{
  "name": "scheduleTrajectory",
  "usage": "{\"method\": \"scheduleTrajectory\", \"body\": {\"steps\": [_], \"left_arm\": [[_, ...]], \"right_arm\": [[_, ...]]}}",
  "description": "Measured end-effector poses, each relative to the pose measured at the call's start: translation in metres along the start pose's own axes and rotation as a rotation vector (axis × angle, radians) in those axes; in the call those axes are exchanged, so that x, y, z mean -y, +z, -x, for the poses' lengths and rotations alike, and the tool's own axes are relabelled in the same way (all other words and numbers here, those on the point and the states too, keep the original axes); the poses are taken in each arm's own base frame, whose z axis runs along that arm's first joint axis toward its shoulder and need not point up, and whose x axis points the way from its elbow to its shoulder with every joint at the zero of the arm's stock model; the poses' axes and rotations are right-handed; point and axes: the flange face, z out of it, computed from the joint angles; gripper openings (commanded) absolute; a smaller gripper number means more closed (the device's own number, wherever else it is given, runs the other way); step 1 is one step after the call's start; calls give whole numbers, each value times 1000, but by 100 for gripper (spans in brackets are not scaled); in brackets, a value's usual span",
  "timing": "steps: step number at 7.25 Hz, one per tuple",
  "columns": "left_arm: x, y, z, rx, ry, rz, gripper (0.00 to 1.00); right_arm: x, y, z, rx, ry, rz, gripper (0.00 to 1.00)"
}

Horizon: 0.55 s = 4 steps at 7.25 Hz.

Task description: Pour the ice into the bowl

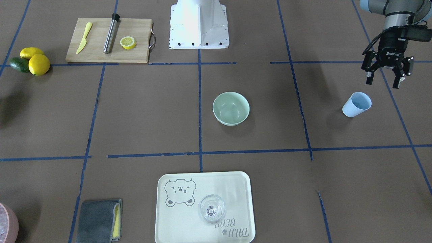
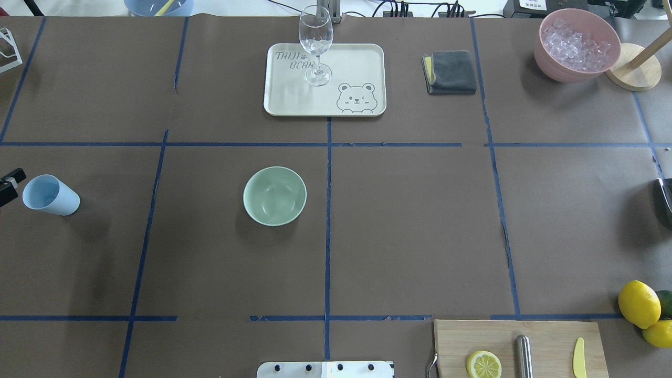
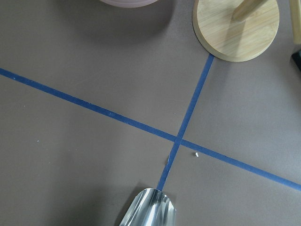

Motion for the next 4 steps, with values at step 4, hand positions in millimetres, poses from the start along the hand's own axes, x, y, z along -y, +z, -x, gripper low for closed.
{"method": "scheduleTrajectory", "body": {"steps": [4], "left_arm": [[-70, 3, 1, 84, -16, -73, 100]], "right_arm": [[-2, 0, -2, -1, 3, 0, 100]]}}
